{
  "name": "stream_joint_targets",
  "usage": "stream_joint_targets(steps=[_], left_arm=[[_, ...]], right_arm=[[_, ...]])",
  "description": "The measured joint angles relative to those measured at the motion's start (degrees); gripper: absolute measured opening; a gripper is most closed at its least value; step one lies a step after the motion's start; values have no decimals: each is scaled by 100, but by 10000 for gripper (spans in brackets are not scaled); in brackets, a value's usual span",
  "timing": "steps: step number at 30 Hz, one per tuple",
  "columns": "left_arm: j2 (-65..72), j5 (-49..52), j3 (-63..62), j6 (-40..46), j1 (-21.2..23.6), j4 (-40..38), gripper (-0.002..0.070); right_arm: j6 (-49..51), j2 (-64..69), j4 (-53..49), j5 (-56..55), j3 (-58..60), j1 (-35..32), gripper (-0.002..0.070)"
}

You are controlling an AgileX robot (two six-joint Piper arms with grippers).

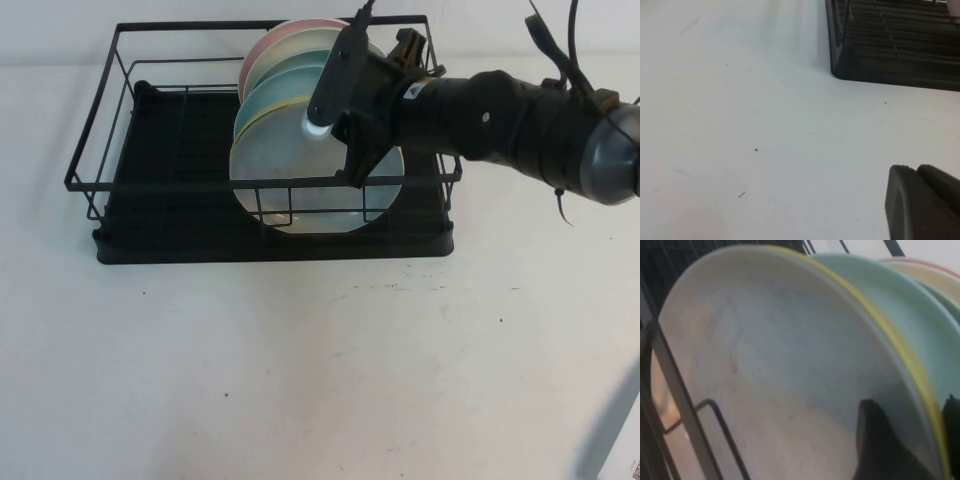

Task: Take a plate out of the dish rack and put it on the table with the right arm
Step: Grasp the plate from the shelf

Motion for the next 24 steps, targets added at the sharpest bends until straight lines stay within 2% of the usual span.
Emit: stream_joint_targets(steps=[7,11,15,24], left_arm=[[0,0,0,0,0,0,-4],[0,0,0,0,0,0,-4],[0,0,0,0,0,0,-4],[0,0,0,0,0,0,-4]], right_arm=[[233,-280,16,752,-244,-13,244],[1163,-657,-305,1292,-256,-47,249],[1648,-768,-572,1737,-285,-153,289],[1471,-657,-847,1858,-295,-241,315]])
